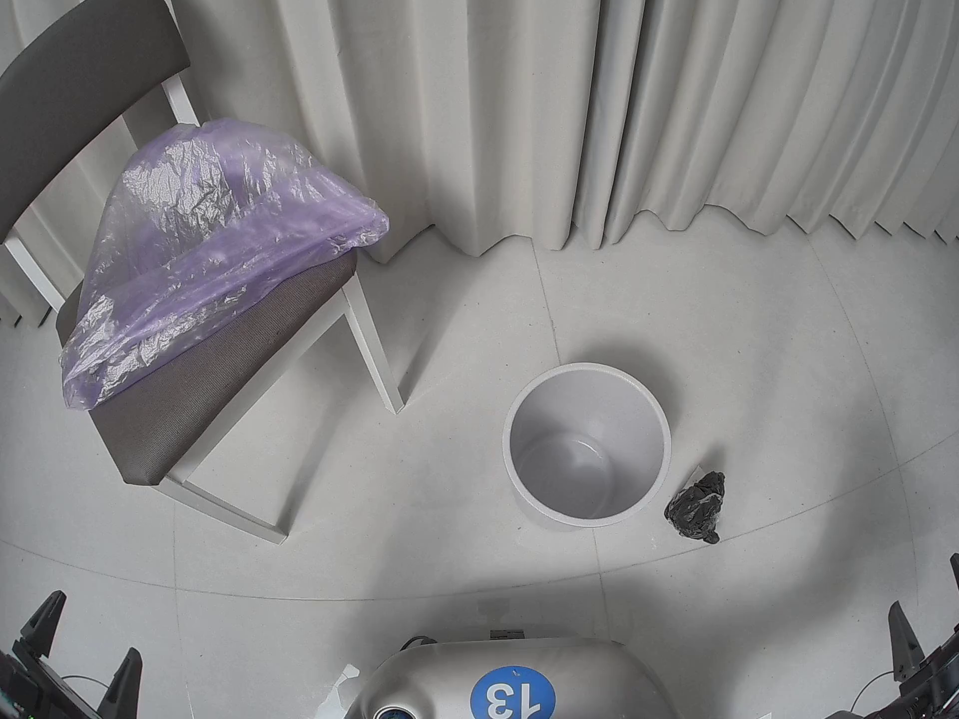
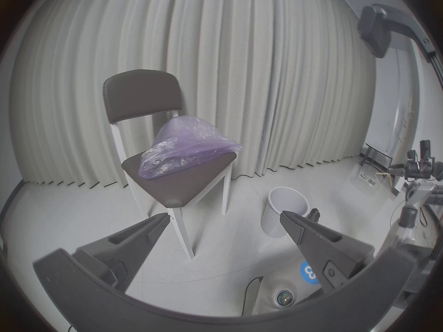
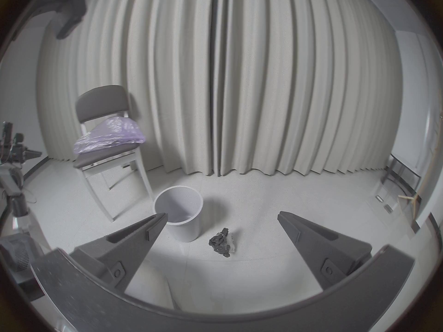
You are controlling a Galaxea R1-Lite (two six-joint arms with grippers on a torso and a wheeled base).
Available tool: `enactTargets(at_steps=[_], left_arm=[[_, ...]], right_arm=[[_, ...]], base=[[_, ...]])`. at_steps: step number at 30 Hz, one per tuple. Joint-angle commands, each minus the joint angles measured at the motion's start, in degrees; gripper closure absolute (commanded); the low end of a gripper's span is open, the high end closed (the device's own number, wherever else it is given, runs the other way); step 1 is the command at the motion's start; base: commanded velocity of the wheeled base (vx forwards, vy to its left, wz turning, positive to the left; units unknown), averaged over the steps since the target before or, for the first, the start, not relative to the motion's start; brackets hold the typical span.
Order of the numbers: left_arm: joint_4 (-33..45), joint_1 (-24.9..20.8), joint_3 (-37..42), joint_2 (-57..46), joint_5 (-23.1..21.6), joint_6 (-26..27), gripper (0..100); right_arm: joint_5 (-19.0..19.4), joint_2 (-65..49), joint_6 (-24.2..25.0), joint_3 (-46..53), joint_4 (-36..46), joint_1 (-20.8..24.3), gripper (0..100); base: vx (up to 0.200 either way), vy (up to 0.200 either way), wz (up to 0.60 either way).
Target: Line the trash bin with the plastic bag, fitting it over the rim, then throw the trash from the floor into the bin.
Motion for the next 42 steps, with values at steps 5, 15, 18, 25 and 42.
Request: enactTargets(at_steps=[5, 15, 18, 25, 42], left_arm=[[0.00, 0.02, 0.92, -0.93, -1.56, -0.40, 0], [-1.14, 0.02, 0.66, -0.93, -1.03, -0.05, 0], [-10.90, 0.02, -3.73, -0.93, -4.64, -2.68, 0], [-8.88, -0.07, -7.25, -0.93, -8.33, -6.82, 0], [-1.05, -2.35, -28.34, 24.12, 8.81, 19.20, 0]], right_arm=[[0.43, -0.93, 3.52, 1.01, -0.90, 0.07, 0], [-0.36, -0.93, -1.23, 1.01, -1.78, -0.02, 0], [-0.09, -0.93, -2.02, -0.22, -8.37, 0.07, 0], [1.49, -0.05, 9.94, -3.73, -9.69, 0.42, 0], [6.50, 44.07, 4.40, -34.50, -17.95, 2.80, 0]], base=[[0.000, 0.000, 0.00], [0.000, 0.000, 0.00], [0.000, 0.000, 0.00], [0.000, 0.000, 0.00], [0.000, 0.000, 0.00]])
